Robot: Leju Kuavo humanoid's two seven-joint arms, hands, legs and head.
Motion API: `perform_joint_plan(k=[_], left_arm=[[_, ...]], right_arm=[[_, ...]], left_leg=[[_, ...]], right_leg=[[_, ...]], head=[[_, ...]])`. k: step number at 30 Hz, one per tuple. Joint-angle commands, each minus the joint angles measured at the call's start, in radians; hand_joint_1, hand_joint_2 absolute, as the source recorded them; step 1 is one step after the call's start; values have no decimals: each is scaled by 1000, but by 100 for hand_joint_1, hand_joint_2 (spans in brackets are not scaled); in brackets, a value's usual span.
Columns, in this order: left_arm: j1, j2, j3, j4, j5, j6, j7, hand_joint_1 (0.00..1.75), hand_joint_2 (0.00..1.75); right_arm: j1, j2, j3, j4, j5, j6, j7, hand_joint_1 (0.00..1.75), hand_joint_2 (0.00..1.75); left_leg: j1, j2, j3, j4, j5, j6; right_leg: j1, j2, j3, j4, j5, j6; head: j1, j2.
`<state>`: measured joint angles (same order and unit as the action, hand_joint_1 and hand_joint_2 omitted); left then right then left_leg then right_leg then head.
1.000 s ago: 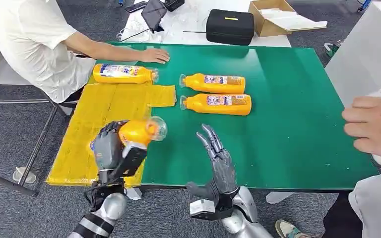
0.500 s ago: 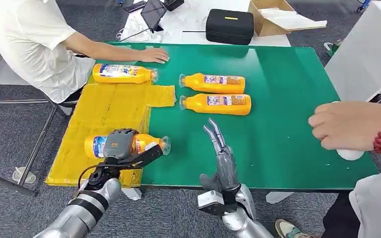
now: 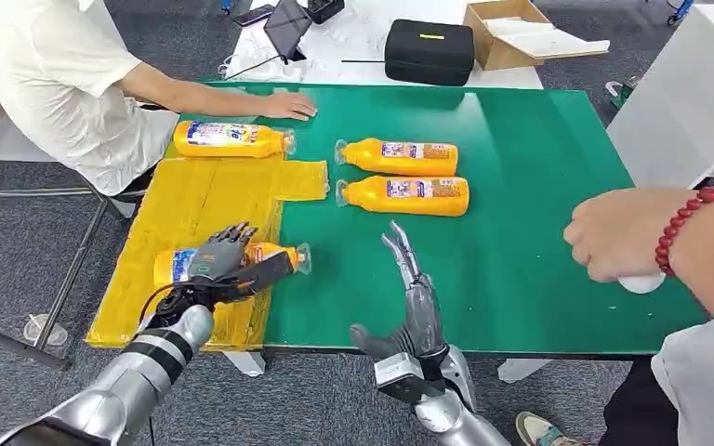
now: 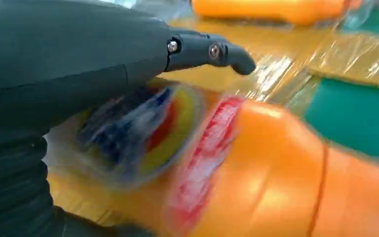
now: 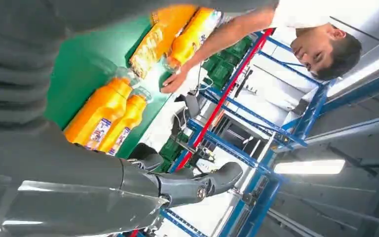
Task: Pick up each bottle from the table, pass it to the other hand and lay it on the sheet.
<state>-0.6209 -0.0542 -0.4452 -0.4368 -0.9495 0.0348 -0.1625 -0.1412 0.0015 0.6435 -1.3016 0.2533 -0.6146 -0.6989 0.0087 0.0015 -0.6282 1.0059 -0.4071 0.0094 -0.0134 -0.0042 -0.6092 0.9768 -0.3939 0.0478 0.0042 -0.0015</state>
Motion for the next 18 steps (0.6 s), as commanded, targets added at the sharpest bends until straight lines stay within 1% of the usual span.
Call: perform_joint_plan(k=[1,5,7,8,9,10,12,15,17,18], left_arm=[[-17,47,44,114,32,-105,-20,0,175],[-17,47,44,114,32,-105,-20,0,175],[-3,51,101,114,105,-161,-56,0,175],[3,57,91,111,98,-163,-67,0,175],[8,63,94,110,109,-173,-88,0,175],[10,66,93,108,112,-174,-97,0,175],[14,64,90,96,113,-150,-111,0,175],[13,37,84,57,115,-83,-140,0,175],[13,37,84,57,115,-83,-140,0,175],[26,22,80,20,111,-24,-154,0,175]], right_arm=[[-21,-10,19,18,-29,21,1,0,175],[-21,-10,19,18,-29,21,1,0,175],[-23,-7,30,29,-28,25,1,0,175],[-22,-6,33,29,-29,20,1,0,175],[-24,-5,34,32,-41,16,1,0,175],[-27,-3,33,35,-46,12,1,0,175],[-31,0,28,52,-52,17,1,0,175],[-29,-4,25,53,-49,18,1,0,175],[-29,-4,25,53,-49,18,1,0,175],[-15,-9,19,43,-49,19,1,0,175]], left_leg=[[0,4,3,0,-1,0],[0,5,5,-1,-1,0],[0,4,6,-1,-1,0],[0,5,5,-1,-1,0],[1,7,8,-1,-3,-1],[0,7,7,-2,-2,0],[0,7,8,-2,-2,-1],[0,6,8,-2,-2,-1],[0,3,7,-1,-1,-1],[0,3,6,-1,-1,-1]], right_leg=[[0,4,2,-1,0,-1],[0,4,3,-1,0,-1],[0,4,4,-1,0,-2],[0,4,3,-1,0,-1],[1,7,5,-1,0,-3],[0,6,4,-1,0,-2],[1,7,5,-1,0,-2],[1,6,5,-1,0,-2],[0,3,4,0,0,-1],[0,2,3,1,0,-1]], head=[[0,0],[0,0],[0,0],[0,0],[0,0],[0,0],[0,0],[0,0],[0,0],[0,0]])
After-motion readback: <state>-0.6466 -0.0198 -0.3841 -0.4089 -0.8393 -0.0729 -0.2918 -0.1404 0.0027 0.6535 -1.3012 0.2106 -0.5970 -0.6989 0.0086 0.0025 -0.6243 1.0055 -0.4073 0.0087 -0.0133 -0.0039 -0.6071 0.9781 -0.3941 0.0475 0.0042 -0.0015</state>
